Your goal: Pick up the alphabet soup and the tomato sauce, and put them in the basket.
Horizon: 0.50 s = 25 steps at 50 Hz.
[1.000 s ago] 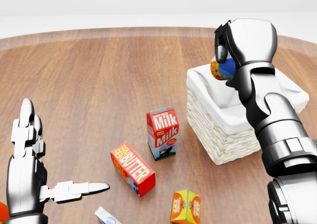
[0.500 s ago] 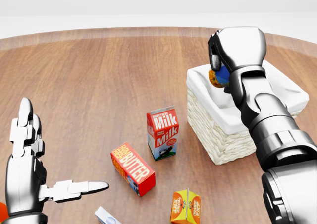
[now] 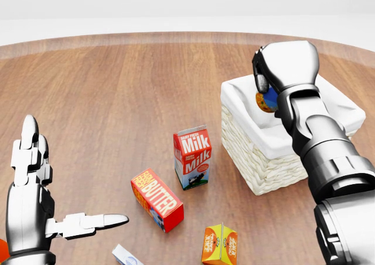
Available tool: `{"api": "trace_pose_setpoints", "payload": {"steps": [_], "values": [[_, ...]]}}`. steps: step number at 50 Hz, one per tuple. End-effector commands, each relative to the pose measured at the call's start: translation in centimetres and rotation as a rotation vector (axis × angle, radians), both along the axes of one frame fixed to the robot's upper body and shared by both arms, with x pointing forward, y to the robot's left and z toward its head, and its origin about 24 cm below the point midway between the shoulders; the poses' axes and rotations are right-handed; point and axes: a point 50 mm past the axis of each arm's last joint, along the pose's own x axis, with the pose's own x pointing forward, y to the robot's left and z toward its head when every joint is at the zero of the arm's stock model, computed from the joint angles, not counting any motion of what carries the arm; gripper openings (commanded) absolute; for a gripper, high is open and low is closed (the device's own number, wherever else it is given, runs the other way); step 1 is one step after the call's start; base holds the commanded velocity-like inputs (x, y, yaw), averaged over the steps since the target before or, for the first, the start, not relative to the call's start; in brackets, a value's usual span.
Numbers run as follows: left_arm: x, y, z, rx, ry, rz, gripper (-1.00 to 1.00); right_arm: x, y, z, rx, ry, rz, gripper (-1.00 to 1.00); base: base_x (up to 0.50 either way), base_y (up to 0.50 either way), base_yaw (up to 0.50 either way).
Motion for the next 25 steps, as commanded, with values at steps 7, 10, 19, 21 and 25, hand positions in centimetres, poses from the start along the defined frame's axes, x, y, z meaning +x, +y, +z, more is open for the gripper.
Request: {"api": "trace_pose_setpoints", "payload": {"steps": [7,10,19,21,25], "values": [[0.0,0.0,0.0,0.001,0.001,0.002,1.0,-0.1,-0.6,0.3,-0.061,-0.023,-0.008,-1.0,0.0,0.0,0.0],[0.0,0.0,-0.1,0.001,0.002,0.002,1.0,-0.1,-0.8,0.2,-0.068,-0.018,-0.012,-1.0,0.0,0.0,0.0],[-0.1,0.0,-0.1,0.004,0.003,0.002,1.0,-0.3,-1.4,-0.2,-0.067,-0.008,-0.027,-1.0,0.0,0.0,0.0],[0.0,0.0,0.0,0.004,0.002,0.002,1.0,-0.3,-1.5,-0.3,-0.066,-0.005,-0.03,-1.0,0.0,0.0,0.0],[0.0,0.0,0.1,0.004,-0.002,0.003,1.0,-0.3,-1.6,-0.4,-0.064,-0.003,-0.032,-1.0,0.0,0.0,0.0]]}}
